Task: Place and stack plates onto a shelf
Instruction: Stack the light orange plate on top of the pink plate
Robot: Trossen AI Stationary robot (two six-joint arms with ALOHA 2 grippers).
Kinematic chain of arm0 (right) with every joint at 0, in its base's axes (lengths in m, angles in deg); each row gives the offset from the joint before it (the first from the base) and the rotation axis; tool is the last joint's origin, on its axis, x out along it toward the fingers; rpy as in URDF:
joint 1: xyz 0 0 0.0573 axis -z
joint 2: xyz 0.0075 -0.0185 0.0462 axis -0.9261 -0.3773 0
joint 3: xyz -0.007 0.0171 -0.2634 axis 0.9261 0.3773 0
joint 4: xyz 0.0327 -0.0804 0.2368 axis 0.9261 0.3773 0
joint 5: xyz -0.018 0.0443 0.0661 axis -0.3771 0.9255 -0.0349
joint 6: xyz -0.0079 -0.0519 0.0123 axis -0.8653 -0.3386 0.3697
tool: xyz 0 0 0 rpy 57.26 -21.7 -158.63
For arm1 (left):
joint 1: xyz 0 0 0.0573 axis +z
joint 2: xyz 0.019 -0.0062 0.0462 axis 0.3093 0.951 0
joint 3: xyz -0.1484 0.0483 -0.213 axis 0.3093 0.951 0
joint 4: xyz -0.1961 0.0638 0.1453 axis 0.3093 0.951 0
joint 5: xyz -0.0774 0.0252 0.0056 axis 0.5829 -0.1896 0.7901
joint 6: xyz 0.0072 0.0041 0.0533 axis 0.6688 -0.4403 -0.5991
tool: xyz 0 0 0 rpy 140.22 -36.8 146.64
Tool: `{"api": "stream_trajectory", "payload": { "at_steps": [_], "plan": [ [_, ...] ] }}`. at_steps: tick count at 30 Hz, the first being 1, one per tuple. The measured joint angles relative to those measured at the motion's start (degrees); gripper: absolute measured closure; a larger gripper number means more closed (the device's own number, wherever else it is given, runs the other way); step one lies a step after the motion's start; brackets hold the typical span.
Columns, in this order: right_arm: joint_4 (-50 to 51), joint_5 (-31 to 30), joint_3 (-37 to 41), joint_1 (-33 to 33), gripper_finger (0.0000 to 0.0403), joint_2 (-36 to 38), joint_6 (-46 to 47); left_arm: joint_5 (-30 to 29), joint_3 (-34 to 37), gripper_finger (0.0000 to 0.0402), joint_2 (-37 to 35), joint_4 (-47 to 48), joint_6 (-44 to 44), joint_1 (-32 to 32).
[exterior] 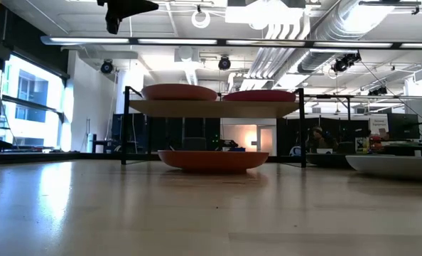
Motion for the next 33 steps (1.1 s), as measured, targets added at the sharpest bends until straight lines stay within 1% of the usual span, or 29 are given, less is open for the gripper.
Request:
{"api": "stream_trajectory", "payload": {
  "at_steps": [6,11,14,16,19,24,27,33],
  "plan": [
    [-3.3,0.1,4.1,-1.8,0.0174,0.2,-3.6,0.0,0.0,0.0245,0.0,0.1,0.0,0.0],
    [-4.5,0.1,7.4,-1.6,0.0174,0.2,-3.6,0.0,0.0,0.0245,0.0,0.1,0.0,0.0],
    [-7.1,1.0,9.3,-1.7,0.0175,0.1,-3.7,0.0,0.0,0.0245,0.0,0.2,0.5,0.0],
    [-9.1,1.8,10.4,-1.7,0.0183,0.1,-3.5,0.0,0.0,0.0245,0.0,0.2,1.0,0.0],
    [-11.2,1.9,11.7,-1.6,0.0208,0.1,-3.5,0.0,0.0,0.0245,0.0,0.2,1.0,0.0],
    [-11.0,0.1,12.4,-1.5,0.0262,0.2,-3.5,0.0,0.0,0.0245,0.0,0.2,1.1,0.0],
    [-10.6,0.1,12.4,-1.0,0.0294,0.2,-3.6,0.0,0.0,0.0245,0.0,0.2,1.1,0.0],
    [-10.1,0.5,12.3,0.1,0.0370,0.2,-3.4,0.0,0.0,0.0245,0.0,0.2,1.0,0.0]
  ]
}}
